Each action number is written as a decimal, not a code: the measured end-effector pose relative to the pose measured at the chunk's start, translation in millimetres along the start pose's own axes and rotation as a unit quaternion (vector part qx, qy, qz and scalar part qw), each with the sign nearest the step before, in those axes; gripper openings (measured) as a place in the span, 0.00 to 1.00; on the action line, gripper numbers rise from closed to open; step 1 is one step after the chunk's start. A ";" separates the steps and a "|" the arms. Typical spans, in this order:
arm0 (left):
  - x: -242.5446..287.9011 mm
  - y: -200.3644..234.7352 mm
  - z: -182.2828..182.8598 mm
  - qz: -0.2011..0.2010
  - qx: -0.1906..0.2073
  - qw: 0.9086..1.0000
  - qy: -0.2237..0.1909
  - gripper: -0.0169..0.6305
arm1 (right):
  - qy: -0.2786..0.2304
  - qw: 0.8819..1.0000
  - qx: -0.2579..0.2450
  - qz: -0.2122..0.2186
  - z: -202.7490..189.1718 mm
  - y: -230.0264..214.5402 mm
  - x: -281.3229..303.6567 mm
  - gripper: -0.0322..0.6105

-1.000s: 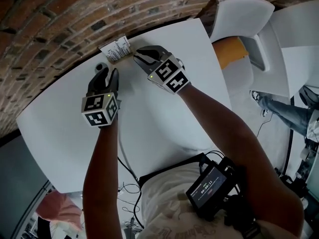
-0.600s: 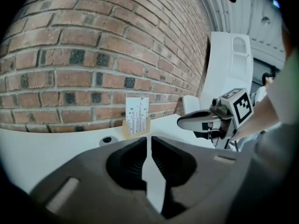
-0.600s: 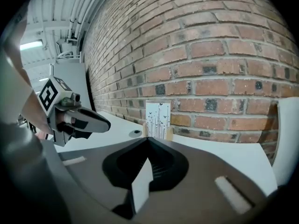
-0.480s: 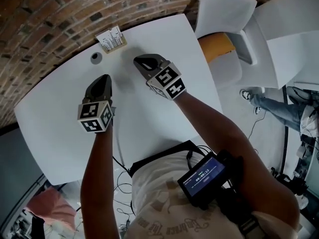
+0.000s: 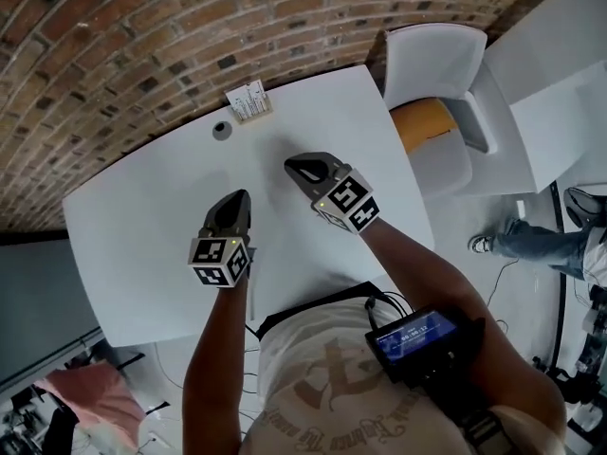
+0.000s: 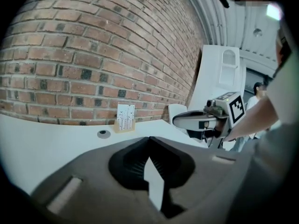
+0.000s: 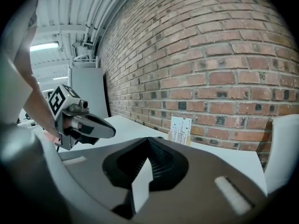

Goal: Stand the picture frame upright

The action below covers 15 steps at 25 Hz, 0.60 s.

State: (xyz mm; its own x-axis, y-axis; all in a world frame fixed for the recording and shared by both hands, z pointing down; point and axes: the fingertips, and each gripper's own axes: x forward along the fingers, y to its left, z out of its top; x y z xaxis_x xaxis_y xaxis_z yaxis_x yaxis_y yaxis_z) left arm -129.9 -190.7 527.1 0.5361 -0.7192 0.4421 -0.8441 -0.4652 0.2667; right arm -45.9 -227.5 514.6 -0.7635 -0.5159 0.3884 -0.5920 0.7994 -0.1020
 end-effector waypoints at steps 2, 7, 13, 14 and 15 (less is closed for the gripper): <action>-6.8 -7.1 0.1 0.000 -0.003 1.000 -0.008 0.03 | -0.005 1.000 -0.008 0.011 6.2 7.1 -6.0 0.06; -24.7 -33.3 -8.8 -0.018 -0.006 1.000 -0.012 0.03 | -0.012 1.000 0.008 0.028 3.6 33.6 -25.9 0.06; -45.4 -53.1 -18.9 -0.020 -0.028 0.999 -0.023 0.03 | -0.023 0.998 0.036 0.048 -7.6 61.5 -50.6 0.06; -48.5 -52.9 -19.1 -0.016 -0.032 0.999 -0.024 0.03 | -0.024 0.998 0.038 0.052 -8.3 63.9 -53.9 0.06; -52.2 -53.3 -20.0 -0.012 -0.037 0.999 -0.026 0.03 | -0.025 0.997 0.041 0.055 -9.6 66.5 -57.9 0.06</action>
State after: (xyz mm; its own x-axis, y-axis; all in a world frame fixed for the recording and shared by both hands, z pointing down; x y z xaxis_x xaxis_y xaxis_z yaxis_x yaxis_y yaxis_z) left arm -113.2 -118.0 507.0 0.5539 -0.7351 0.3909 -0.8291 -0.4445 0.3391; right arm -38.7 -141.5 494.1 -0.8355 -0.4430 0.3252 -0.5218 0.8251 -0.2167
